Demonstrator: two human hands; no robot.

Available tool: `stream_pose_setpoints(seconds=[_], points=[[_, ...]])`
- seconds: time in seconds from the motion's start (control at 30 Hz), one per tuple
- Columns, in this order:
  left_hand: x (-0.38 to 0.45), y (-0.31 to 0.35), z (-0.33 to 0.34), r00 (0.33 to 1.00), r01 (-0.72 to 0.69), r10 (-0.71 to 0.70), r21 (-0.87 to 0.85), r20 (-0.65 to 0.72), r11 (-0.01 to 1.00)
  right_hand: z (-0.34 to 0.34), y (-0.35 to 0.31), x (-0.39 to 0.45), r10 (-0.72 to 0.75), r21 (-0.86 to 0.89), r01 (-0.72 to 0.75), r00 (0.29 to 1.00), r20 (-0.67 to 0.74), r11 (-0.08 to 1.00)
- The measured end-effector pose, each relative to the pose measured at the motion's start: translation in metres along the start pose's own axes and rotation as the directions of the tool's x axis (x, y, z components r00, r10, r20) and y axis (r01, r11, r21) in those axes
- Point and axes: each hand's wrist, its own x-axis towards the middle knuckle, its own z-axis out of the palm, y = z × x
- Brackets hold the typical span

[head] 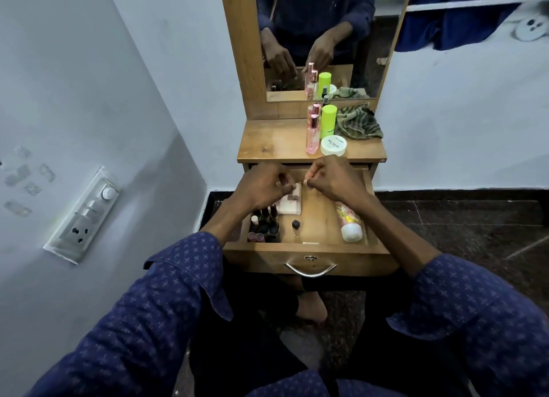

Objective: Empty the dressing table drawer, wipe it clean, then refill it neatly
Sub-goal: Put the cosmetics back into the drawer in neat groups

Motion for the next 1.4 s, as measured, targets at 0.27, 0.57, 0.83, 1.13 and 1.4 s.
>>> stream_pose_setpoints(seconds=[0.27, 0.57, 0.83, 1.13, 1.4], points=[[0.07, 0.027, 0.006, 0.946, 0.149, -0.178, -0.125, -0.269, 0.981, -0.045, 0.035, 0.043, -0.04, -0.095, 0.01, 0.947, -0.32, 0.995], [0.099, 0.049, 0.017, 0.898, 0.214, -0.237, -0.103, -0.37, 0.971, -0.034, 0.057, 0.065, -0.079, -0.199, 0.021, 0.953, -0.292, 0.98], [0.1, 0.048, 0.021, 0.895, 0.209, -0.239, -0.119, -0.376, 0.971, -0.021, 0.058, 0.071, -0.062, -0.179, 0.007, 0.949, -0.308, 0.984], [0.057, 0.04, 0.022, 0.935, 0.047, -0.094, -0.144, -0.342, 0.988, -0.011, 0.063, 0.02, -0.122, -0.087, 0.095, 0.905, -0.408, 0.992], [0.021, 0.022, 0.05, 0.991, 0.018, -0.023, -0.04, -0.133, 0.999, 0.018, 0.083, -0.007, -0.112, -0.117, 0.078, 0.941, -0.32, 0.99]])
